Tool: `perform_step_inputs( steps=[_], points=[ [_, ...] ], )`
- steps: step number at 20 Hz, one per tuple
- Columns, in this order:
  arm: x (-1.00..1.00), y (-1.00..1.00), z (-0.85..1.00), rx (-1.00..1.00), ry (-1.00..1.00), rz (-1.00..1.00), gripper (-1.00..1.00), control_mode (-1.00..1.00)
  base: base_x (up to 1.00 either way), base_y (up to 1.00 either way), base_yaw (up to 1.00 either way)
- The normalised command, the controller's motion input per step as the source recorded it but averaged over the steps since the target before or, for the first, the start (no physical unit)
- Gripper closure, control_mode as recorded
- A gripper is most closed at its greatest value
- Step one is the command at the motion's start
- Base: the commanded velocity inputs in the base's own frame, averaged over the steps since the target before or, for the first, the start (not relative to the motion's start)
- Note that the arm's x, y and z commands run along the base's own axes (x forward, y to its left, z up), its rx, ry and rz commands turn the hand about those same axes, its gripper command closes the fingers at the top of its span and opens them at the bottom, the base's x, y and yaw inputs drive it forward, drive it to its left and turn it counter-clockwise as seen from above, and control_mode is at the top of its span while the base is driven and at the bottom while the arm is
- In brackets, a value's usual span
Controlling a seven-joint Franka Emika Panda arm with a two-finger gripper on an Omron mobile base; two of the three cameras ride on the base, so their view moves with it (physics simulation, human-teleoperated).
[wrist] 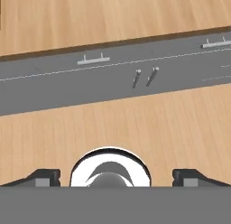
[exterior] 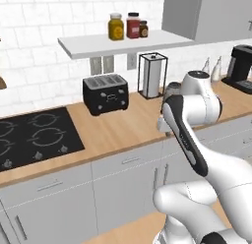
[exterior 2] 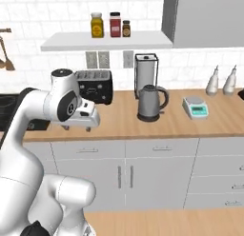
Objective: Navigate to the toaster oven.
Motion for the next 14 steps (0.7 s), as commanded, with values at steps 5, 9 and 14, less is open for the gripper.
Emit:
perform_step_inputs(
  steps=[5,9,14],
  points=[
    [0.0,0.0,0.0,0.0,0.0,0.0,-1.0,1.0,-0.25,1.0,0.3],
    [0.0,0.0,0.0,0.0,0.0,0.0,-1.0,1.0,-0.01,1.0,0.22],
    [0.0,0.0,0.0,0.0,0.0,0.0,-1.0,1.0,0.0,1.0,0.16]
  ],
)
